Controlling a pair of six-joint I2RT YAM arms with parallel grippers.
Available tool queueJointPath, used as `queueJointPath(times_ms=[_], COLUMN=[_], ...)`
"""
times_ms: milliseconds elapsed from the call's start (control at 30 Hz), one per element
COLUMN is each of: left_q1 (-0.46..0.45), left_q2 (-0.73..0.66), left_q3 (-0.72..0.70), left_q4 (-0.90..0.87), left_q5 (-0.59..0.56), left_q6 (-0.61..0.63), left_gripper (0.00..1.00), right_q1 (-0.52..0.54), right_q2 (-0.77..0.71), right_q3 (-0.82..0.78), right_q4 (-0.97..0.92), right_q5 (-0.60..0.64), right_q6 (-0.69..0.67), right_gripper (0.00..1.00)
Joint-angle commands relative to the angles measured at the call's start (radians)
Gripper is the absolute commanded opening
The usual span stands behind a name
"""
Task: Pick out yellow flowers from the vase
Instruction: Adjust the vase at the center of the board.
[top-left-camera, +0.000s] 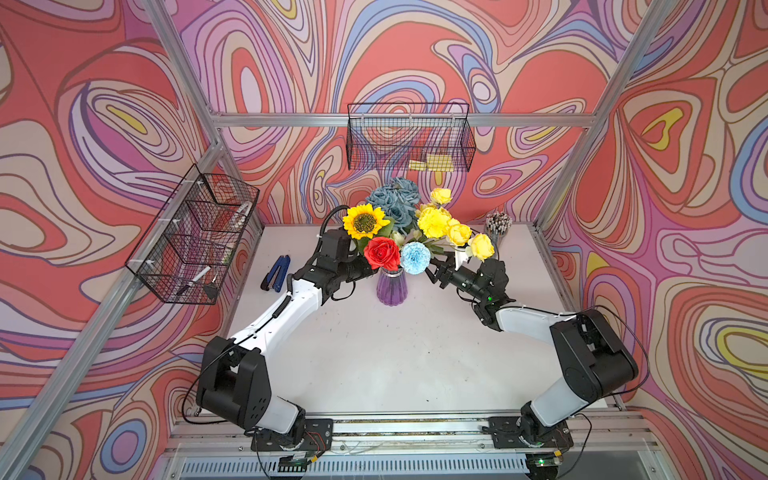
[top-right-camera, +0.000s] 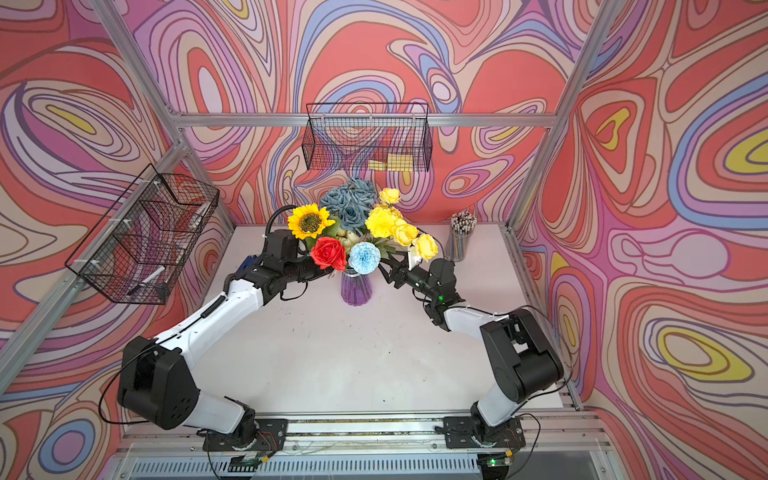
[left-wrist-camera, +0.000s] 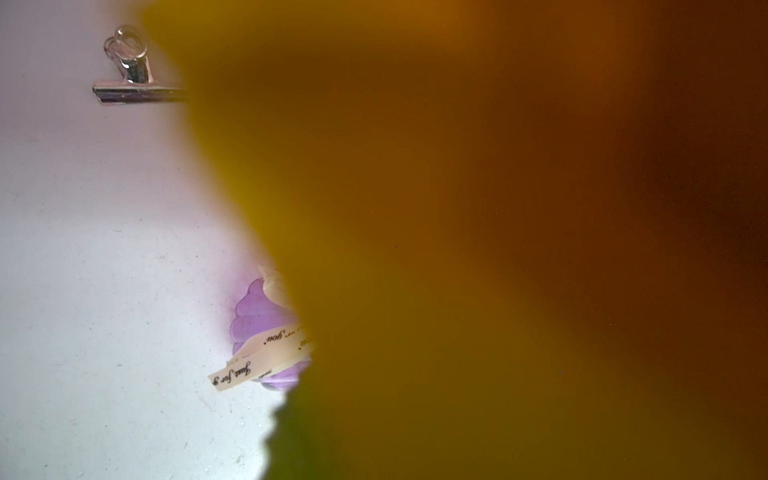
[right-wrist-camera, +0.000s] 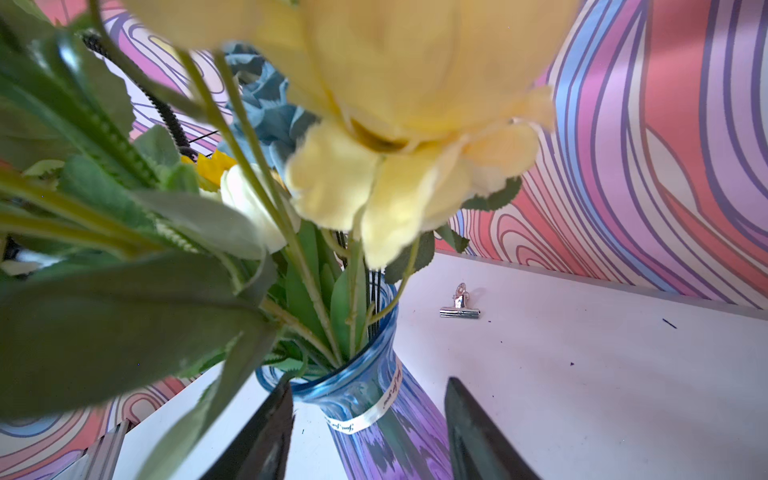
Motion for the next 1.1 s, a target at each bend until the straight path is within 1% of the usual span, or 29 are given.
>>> queueJointPath(times_ms=[0, 200, 333, 533, 633, 833, 900, 967, 1000, 1067], left_q1=[-0.007, -0.007, -0.007, -0.006, -0.005, -0.005, -0.003, -0.003, -0.003, -0.003], left_q2=[0.025, 0.070, 0.121, 0.163, 0.174, 0.188, 0.193, 0.198, 0.200, 0.201], left_q3=[0.020, 0.040, 0.080, 0.122, 0.149, 0.182, 0.189, 0.197, 0.202, 0.207], left_q4=[-0.028, -0.015, -0.034, -0.038, -0.059, -0.068, -0.068, -0.067, -0.068, -0.100], left_q5=[-0.025, -0.027, -0.030, -0.020, -0.025, -0.008, -0.001, -0.003, -0.013, -0.034], left_q6=[0.018, 0.037, 0.068, 0.091, 0.129, 0.230, 0.242, 0.253, 0.256, 0.255], left_gripper=[0.30, 0.29, 0.29, 0.24, 0.20, 0.19, 0.19, 0.21, 0.25, 0.46], right_q1=[0.006, 0.004, 0.006, 0.012, 0.012, 0.038, 0.053, 0.074, 0.088, 0.126], right_q2=[-0.026, -0.030, -0.039, -0.056, -0.062, -0.065, -0.060, -0.059, -0.062, -0.073], right_q3=[-0.011, -0.006, -0.006, -0.006, -0.001, -0.011, -0.018, -0.025, -0.027, -0.031], right_q4=[-0.008, -0.024, -0.036, -0.057, -0.073, -0.043, -0.011, 0.009, 0.006, -0.015], right_q5=[0.003, 0.001, 0.002, 0.009, 0.012, 0.053, 0.072, 0.086, 0.098, 0.121], right_q6=[-0.015, -0.028, -0.037, -0.050, -0.062, -0.094, -0.097, -0.102, -0.113, -0.145], right_gripper=[0.59, 0.58, 0.58, 0.58, 0.58, 0.57, 0.55, 0.53, 0.53, 0.52])
